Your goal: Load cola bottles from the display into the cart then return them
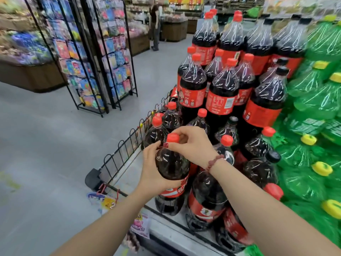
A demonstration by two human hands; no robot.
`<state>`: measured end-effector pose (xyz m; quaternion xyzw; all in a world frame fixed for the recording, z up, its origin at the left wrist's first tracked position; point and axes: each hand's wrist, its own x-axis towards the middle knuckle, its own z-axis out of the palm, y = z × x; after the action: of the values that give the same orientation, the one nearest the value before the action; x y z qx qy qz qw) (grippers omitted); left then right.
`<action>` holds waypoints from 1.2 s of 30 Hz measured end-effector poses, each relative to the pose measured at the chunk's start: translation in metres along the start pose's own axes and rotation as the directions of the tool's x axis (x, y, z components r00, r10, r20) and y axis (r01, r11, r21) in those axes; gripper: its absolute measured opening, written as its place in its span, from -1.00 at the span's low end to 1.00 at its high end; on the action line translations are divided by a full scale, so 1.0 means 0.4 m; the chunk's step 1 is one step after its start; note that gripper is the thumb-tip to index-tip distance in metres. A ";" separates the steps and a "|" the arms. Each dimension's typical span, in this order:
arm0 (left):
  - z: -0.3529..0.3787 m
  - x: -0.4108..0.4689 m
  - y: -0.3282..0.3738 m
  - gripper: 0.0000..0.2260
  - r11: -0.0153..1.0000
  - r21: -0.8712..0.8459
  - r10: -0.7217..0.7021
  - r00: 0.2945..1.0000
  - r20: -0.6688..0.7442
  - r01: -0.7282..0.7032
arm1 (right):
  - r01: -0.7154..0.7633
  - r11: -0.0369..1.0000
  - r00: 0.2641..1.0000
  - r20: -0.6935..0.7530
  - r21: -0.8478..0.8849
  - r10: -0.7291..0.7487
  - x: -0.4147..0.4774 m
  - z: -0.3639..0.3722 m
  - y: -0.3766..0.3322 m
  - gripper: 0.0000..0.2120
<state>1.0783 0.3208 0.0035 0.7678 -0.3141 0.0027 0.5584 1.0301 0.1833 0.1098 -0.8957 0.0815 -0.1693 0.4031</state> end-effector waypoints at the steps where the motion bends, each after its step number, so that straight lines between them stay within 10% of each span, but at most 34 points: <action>1: 0.003 -0.007 -0.012 0.01 1.000 0.004 -0.020 1.000 0.003 0.020 | -0.012 1.000 1.000 0.005 -0.011 0.012 -0.003 0.010 0.005 -0.82; 36: -0.008 -0.074 -0.159 -0.07 0.843 -0.320 -0.259 0.848 0.463 0.432 | -0.331 0.917 0.936 -0.046 0.221 0.349 -0.108 0.071 0.036 -0.84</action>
<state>1.0867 0.3492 -0.0601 0.6607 -0.2684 -0.3244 0.6214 1.0004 0.2057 0.0713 -0.8123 0.2346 -0.1418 0.5148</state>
